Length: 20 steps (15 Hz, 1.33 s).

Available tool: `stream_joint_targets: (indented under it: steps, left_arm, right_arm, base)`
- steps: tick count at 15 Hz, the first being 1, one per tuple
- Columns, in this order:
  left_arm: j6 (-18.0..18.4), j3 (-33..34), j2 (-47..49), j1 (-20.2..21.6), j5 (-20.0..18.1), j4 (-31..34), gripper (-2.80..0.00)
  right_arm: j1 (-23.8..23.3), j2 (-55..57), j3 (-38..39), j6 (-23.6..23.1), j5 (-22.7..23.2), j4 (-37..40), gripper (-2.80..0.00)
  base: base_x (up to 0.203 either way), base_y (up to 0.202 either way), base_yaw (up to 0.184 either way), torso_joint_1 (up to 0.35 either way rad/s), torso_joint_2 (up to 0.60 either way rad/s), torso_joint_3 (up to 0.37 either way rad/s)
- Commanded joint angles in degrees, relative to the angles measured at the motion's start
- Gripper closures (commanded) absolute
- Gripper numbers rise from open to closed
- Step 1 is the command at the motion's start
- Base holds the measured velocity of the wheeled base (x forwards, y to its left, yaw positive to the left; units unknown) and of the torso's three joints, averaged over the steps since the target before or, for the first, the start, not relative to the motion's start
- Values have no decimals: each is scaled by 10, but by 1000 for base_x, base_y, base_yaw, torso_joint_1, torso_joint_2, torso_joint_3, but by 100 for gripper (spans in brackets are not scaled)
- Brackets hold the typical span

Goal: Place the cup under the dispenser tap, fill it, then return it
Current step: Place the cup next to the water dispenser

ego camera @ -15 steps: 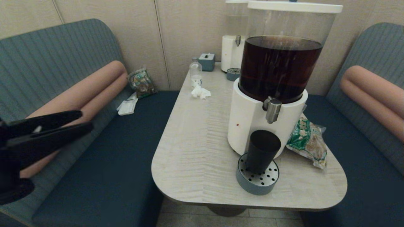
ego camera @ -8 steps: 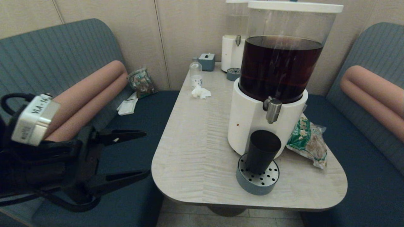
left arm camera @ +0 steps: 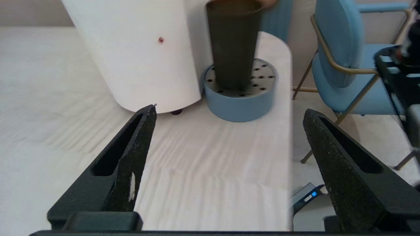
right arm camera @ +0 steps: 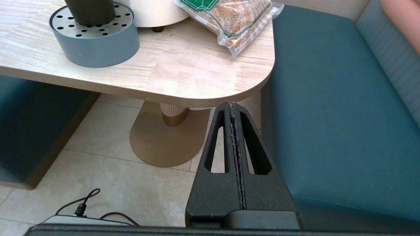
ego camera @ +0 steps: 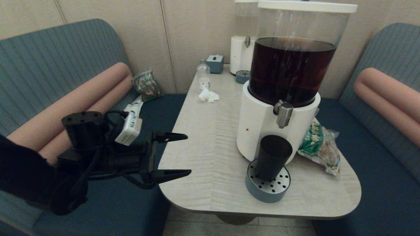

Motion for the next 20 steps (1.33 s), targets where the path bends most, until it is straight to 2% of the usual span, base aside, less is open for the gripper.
stream_joint_targets:
  steps: [1,4,7,11,14,20]
  left_arm:
    - [-9,-63,89,-33,19,-8,-280]
    - [-26,-139,152,-68,57,-14,-280]
    - [-59,-201,197,-112,98,-32,-280]
    - [-84,-224,220,-173,152,-38,-280]
    - [-99,-273,253,-196,178,-39,-280]
    - [-108,-345,299,-207,194,-39,-280]
  right_arm:
    - [0,-1,0,-1,0,0,0]
    - [0,-1,0,-1,0,0,0]
    - [0,-1,0,-1,0,1,0]
    - [0,-1,0,-1,0,1,0]
    - [0,-1,0,-1,1,0,0]
    - [0,-1,0,-1,0,0,0]
  base:
    - [0,0,0,0,0,0]
    - [0,0,0,0,0,0]
    - [0,0,0,0,0,0]
    - [0,0,0,0,0,0]
    - [0,0,0,0,0,0]
    - [0,0,0,0,0,0]
